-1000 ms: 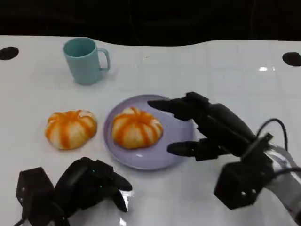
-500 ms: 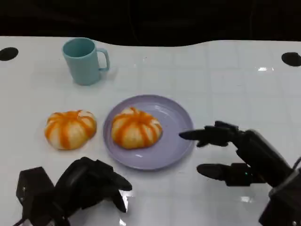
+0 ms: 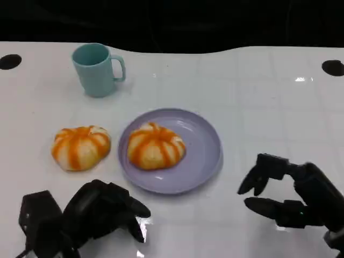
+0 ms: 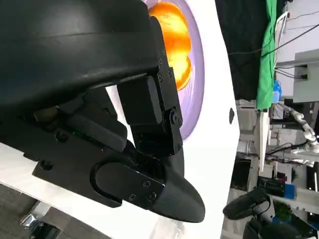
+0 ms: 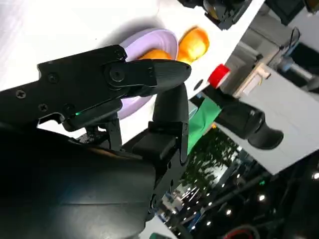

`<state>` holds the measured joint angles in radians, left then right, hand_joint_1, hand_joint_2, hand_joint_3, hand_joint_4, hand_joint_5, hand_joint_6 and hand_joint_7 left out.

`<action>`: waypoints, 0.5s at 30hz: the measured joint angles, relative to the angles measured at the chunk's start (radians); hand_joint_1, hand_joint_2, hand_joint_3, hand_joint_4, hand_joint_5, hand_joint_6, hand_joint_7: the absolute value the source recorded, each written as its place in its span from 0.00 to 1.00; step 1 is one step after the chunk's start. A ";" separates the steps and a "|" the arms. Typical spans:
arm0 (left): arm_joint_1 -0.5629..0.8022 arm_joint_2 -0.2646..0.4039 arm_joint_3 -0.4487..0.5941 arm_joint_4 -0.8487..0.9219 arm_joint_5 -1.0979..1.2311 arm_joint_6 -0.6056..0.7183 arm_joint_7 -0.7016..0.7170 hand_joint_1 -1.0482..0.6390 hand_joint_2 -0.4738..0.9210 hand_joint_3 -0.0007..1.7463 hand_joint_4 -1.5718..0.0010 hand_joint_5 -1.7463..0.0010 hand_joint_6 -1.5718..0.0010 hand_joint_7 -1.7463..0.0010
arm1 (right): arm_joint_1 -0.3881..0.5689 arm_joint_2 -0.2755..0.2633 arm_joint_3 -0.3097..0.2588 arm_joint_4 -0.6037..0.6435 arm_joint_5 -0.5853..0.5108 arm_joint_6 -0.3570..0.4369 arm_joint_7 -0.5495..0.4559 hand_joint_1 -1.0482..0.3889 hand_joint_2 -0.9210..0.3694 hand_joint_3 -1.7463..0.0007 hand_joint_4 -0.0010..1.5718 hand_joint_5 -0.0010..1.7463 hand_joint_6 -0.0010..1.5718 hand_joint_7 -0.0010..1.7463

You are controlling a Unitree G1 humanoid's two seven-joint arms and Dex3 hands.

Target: Grasp the bread from the table and place it into the plate.

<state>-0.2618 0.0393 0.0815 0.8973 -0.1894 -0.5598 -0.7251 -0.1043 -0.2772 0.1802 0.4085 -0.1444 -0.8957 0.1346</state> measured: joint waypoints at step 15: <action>-0.001 0.001 0.000 -0.008 0.000 -0.008 -0.005 0.00 1.00 0.02 0.15 0.54 0.00 0.96 | 0.104 0.003 -0.003 -0.051 0.028 0.030 0.067 0.40 0.00 0.82 0.53 1.00 0.43 1.00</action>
<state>-0.2627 0.0404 0.0813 0.8895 -0.1898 -0.5674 -0.7306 0.0000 -0.2744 0.1774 0.3571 -0.1163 -0.8657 0.2016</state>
